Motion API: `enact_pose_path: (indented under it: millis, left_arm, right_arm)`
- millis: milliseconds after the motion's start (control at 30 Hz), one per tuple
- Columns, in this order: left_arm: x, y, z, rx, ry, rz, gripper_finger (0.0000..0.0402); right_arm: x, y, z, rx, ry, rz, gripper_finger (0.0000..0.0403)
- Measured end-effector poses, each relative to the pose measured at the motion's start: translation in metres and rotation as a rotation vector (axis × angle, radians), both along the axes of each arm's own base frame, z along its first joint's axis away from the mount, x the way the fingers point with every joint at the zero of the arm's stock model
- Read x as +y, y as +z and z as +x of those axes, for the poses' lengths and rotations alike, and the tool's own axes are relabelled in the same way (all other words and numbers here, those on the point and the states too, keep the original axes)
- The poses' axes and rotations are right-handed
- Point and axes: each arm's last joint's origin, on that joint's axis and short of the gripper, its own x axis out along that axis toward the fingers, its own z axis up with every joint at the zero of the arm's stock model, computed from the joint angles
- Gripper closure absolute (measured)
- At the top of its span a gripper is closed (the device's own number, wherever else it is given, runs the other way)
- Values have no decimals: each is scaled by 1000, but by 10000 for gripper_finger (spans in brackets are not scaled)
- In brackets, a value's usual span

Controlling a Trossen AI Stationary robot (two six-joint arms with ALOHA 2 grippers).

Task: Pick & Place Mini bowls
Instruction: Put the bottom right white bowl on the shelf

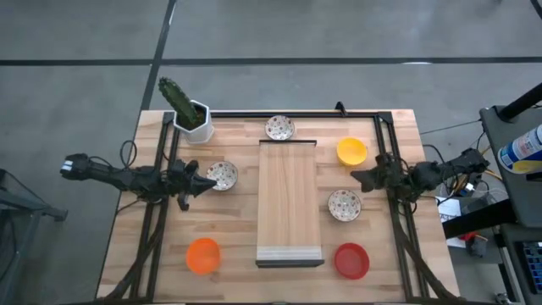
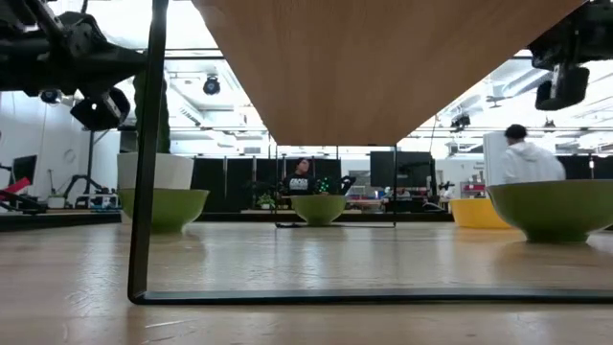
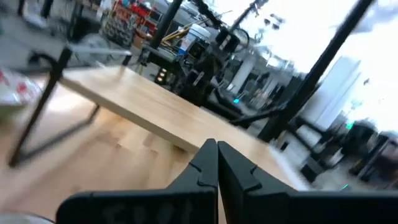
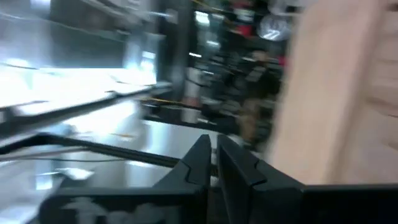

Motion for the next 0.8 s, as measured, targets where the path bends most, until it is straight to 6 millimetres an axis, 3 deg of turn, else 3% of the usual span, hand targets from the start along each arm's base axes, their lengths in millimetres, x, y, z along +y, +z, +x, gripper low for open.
enact_pose_path:
  millis: [200, 400, 500, 800]
  left_arm:
    - [0, 1, 0, -15, -17, -284, 399]
    - [0, 1, 0, -24, -25, -426, 399]
    - [0, 2, 0, -32, -30, -478, 399]
    - [0, 2, 0, -36, -29, -547, 399]
  right_arm:
    - [6, 20, 7, 340, 97, -44, 322]
    - [5, 33, 2, 805, 98, -53, 289]
    - [5, 40, 0, 932, 79, -34, 272]
    - [10, 24, 1, 1194, 104, 77, 257]
